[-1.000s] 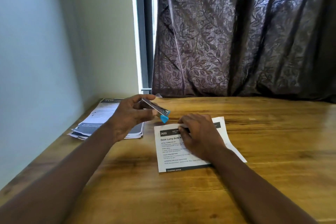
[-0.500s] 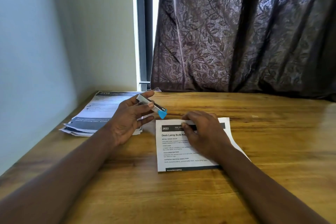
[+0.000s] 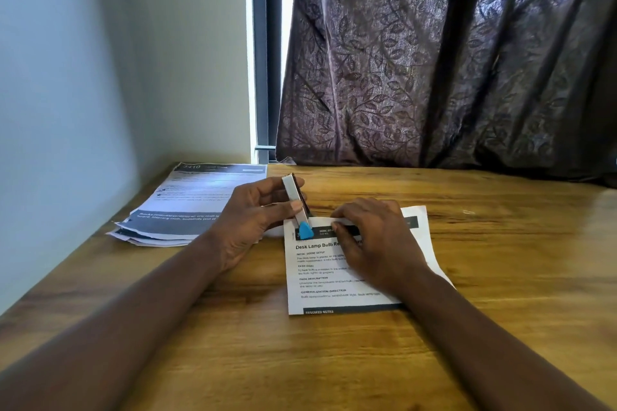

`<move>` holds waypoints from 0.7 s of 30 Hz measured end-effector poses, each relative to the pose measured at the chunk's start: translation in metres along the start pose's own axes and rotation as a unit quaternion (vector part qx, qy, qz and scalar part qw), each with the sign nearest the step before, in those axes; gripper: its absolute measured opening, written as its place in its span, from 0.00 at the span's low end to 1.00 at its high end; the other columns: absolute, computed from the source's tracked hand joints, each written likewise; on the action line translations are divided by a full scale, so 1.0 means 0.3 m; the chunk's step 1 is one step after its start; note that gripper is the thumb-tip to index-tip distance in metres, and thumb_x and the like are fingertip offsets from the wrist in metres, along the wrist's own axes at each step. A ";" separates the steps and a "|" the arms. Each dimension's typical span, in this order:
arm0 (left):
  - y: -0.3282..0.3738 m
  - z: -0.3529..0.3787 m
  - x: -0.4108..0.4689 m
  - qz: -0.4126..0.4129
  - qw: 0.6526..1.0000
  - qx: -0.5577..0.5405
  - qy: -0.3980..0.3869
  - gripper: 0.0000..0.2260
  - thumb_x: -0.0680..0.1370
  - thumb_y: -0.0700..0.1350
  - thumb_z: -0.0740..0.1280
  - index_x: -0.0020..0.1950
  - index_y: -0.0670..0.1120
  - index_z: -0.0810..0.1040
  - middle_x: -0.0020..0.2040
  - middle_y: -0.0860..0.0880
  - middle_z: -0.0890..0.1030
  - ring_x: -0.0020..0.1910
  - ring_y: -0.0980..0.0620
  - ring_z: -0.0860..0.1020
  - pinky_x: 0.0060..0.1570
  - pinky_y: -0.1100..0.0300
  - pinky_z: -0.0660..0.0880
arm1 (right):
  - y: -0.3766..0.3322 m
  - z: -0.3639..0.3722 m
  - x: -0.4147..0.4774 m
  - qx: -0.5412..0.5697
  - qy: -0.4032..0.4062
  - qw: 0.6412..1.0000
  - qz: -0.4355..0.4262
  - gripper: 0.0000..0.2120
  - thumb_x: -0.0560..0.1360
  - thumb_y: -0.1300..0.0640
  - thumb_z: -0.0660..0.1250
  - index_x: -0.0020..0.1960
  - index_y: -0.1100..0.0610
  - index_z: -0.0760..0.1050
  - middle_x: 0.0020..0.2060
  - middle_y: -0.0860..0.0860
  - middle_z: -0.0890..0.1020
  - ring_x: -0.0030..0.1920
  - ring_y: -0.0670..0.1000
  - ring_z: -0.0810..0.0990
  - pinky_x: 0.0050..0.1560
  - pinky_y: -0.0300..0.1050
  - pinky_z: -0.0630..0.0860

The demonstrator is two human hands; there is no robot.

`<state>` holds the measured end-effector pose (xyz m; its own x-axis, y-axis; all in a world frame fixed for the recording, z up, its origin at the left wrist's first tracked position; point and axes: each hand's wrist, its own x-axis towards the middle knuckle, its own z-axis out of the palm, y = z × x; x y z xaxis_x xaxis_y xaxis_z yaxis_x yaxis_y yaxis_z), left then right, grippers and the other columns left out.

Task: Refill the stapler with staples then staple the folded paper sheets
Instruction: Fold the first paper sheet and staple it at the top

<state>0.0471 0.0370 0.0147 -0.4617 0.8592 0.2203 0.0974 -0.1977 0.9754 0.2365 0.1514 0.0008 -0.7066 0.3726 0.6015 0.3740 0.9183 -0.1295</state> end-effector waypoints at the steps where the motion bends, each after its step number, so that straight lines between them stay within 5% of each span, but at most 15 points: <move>1: 0.001 -0.001 0.001 -0.002 1.000 -0.003 0.002 0.16 0.76 0.36 0.72 0.63 0.46 0.82 0.53 0.45 0.87 0.55 0.46 0.86 0.53 0.49 0.84 | -0.001 0.000 0.000 -0.001 0.003 1.000 -0.003 0.09 0.80 0.49 0.63 0.57 0.48 0.78 0.53 0.43 0.82 0.55 0.46 0.76 0.62 0.46 0.64; 21: 0.008 0.020 0.001 -0.041 0.999 -0.001 0.005 0.13 0.77 0.34 0.70 0.59 0.46 0.84 0.52 0.41 0.86 0.53 0.44 0.85 0.54 0.44 0.83 | -0.008 0.000 -0.009 -0.004 -0.011 1.000 -0.024 0.10 0.81 0.50 0.64 0.59 0.48 0.79 0.53 0.44 0.82 0.56 0.46 0.76 0.62 0.42 0.60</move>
<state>0.0525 0.0397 0.0171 -0.4774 0.8675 0.1396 0.0574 -0.1277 0.9901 0.2375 0.1482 -0.0004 -0.7369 0.3304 0.5897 0.3435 0.9344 -0.0944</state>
